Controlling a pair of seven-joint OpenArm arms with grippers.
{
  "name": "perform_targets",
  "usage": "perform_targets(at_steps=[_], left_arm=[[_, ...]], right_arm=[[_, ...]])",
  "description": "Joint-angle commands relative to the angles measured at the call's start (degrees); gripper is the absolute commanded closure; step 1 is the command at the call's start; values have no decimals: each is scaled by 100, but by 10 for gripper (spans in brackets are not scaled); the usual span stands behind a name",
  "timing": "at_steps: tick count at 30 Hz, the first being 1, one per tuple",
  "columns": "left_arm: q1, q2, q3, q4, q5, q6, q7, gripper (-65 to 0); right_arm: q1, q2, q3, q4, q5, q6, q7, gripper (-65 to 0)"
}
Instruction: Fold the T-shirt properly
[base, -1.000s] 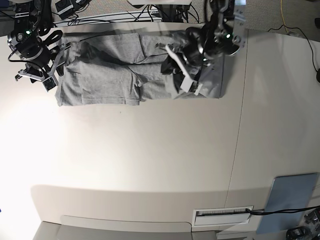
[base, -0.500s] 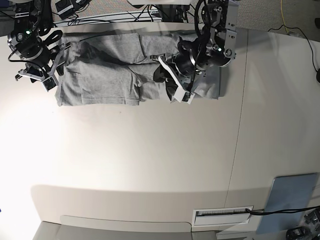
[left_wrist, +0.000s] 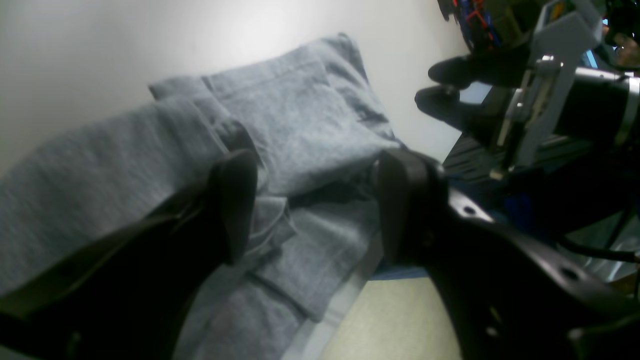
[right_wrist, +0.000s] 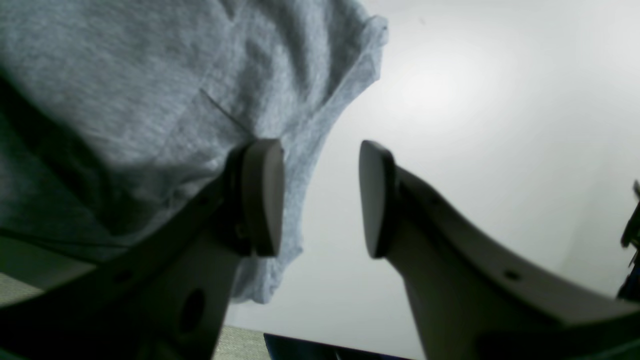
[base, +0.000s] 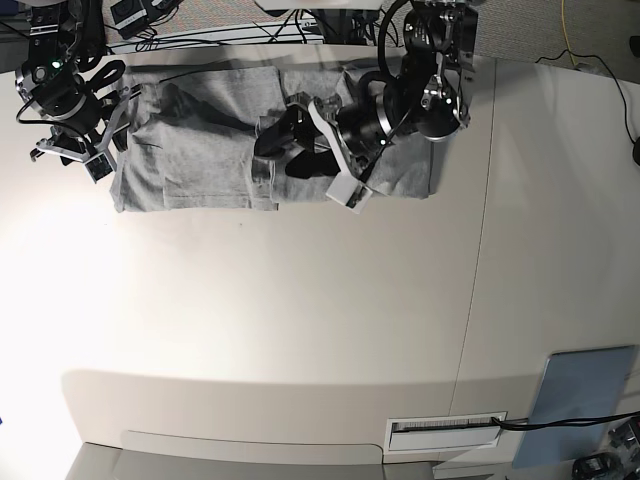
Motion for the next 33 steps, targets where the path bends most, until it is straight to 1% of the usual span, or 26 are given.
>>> perform_targets(at_steps=[1,3,4,5,7,8,11,14,16,19,22,23,24,26,28,30,33], left_arm=[[-59,-11,-11,122,-13,-188,59,-387],[-83,-31,-79,203,205,-518,426,-387],[-76,-63,-127,264,361,-632,544,-387],[-74,-129,-173,317,575,-638,584,-387],[-74,-295,-304,337,1040,-535,551,-387],[-59,-382,-372,334,1196,-417,483,-387],[46,-599,-531,310,1250,-129,374,-387],[205,-656,-553,166,1244,-92,323,-387],[319,-656,-546,87,916,-155,326,-387],[444,-656,-299,74,166,-444,343,-387],[402,-656,315,76,63,-498,374,-387],[369,-656,505,76,61,-590,369,-387],[313,-656,662,76,33,-643,376,-387],[166,-656,837,76,-26,-632,387,-387],[7,-656,809,76,-22,-553,393,-387],[-136,-658,621,79,-79,-555,448,-387],[-256,-658,42,79,-332,-560,533,-387]], right_arm=[[2,81,57,79,-33,-35,83,-249],[2,81,57,79,-33,-35,79,-249],[2,81,57,79,-31,-35,83,-249],[4,81,57,79,-31,-37,87,-249],[2,81,57,79,-31,-37,79,-249],[2,81,57,79,-31,-37,74,-249],[4,81,57,79,-31,-39,85,-249],[2,81,57,79,-31,-37,85,-249],[4,81,57,79,-28,-39,85,-249],[2,79,57,79,-28,-42,85,-249],[2,81,57,79,-31,-42,81,-249],[2,81,57,79,-31,-42,79,-249],[2,81,57,79,-31,-42,79,-249],[4,81,57,79,-31,-52,83,-249],[4,81,59,79,-31,-55,85,-249],[2,81,59,79,-31,-52,83,-249],[2,81,59,79,-28,-57,87,-249]])
